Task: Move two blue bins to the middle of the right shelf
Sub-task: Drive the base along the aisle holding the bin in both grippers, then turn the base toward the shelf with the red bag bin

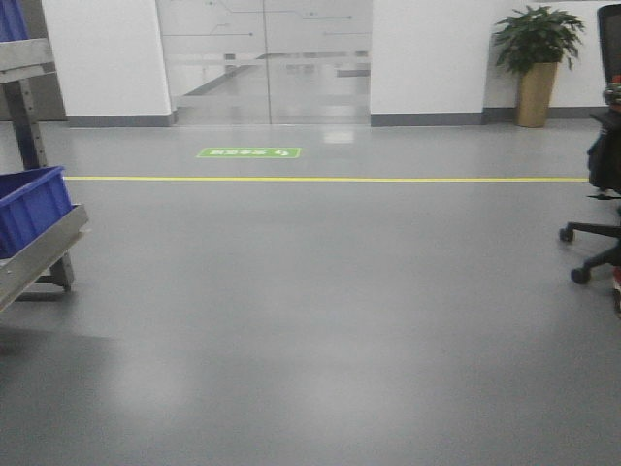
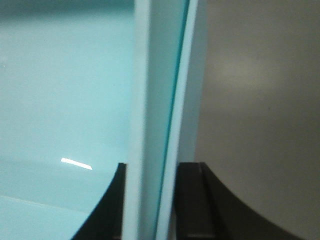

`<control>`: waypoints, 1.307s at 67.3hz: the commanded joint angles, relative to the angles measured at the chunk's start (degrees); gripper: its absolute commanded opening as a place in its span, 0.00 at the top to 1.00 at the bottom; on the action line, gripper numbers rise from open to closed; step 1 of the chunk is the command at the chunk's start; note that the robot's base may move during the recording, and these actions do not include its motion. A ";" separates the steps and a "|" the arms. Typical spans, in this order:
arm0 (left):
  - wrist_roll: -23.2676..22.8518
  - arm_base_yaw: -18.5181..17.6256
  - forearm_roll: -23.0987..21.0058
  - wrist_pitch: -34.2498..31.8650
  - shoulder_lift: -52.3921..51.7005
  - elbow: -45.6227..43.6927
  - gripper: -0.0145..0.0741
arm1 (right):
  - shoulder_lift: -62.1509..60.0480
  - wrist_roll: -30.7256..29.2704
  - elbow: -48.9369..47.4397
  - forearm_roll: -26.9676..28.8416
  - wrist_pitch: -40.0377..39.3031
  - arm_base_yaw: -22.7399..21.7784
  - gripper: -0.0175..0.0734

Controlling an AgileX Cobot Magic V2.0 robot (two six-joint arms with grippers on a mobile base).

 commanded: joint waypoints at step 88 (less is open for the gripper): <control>0.81 0.06 3.11 -19.97 2.79 -0.65 0.96 | -1.38 0.01 -1.26 0.93 -6.34 -0.21 0.98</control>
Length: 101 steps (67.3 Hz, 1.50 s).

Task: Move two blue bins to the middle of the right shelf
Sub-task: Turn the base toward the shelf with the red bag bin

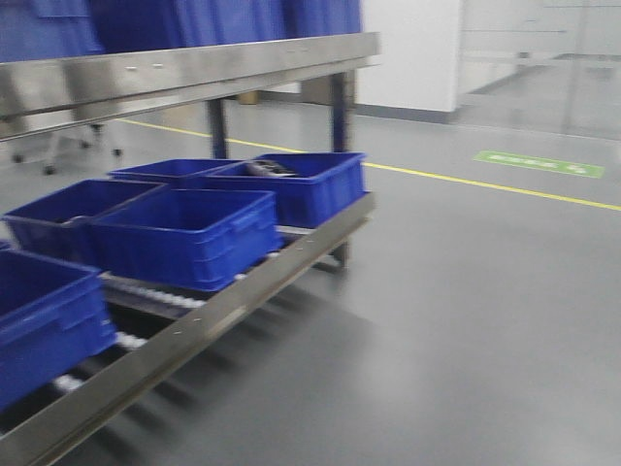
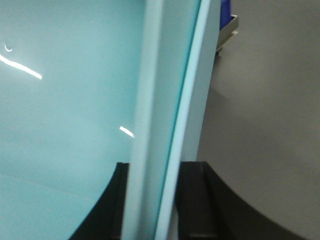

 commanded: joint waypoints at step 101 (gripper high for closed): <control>0.58 0.06 0.68 -6.34 -0.58 -0.65 0.96 | -1.38 -0.23 -1.26 2.51 -3.97 0.10 0.98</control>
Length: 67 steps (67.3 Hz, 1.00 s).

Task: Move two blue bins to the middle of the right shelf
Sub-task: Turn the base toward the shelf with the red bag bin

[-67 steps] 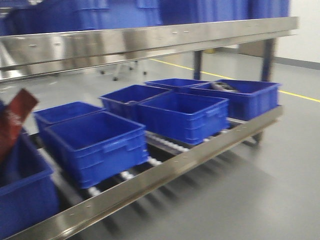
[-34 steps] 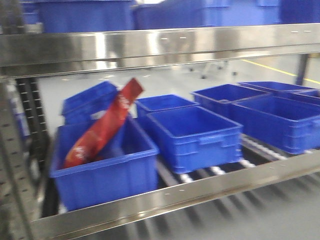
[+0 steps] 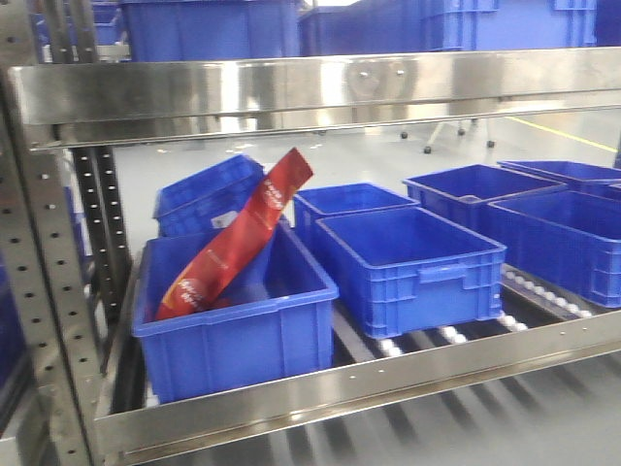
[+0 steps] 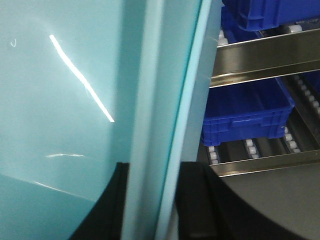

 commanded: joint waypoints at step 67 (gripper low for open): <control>0.46 0.06 0.25 -5.79 -0.48 -0.65 0.96 | -1.50 -0.46 -1.26 2.09 -4.18 0.00 0.98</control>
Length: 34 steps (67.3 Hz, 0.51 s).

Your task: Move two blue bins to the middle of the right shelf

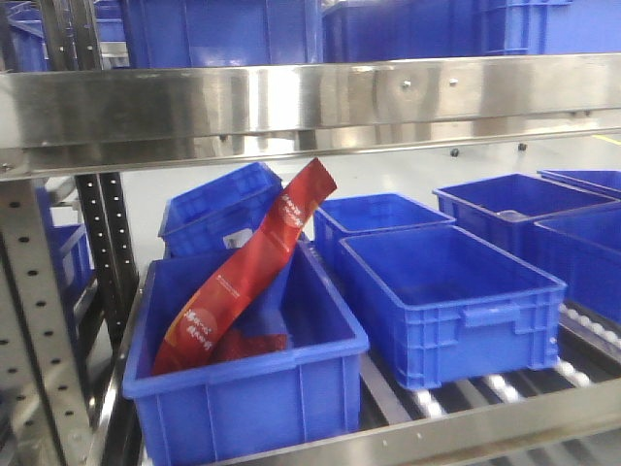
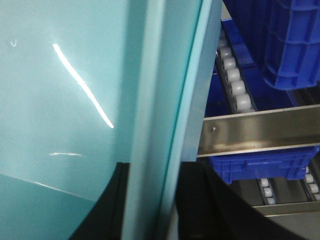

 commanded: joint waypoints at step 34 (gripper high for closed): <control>0.46 0.06 0.25 -5.53 -0.59 -0.65 0.96 | -1.50 -0.46 -1.26 2.09 -4.27 0.12 0.98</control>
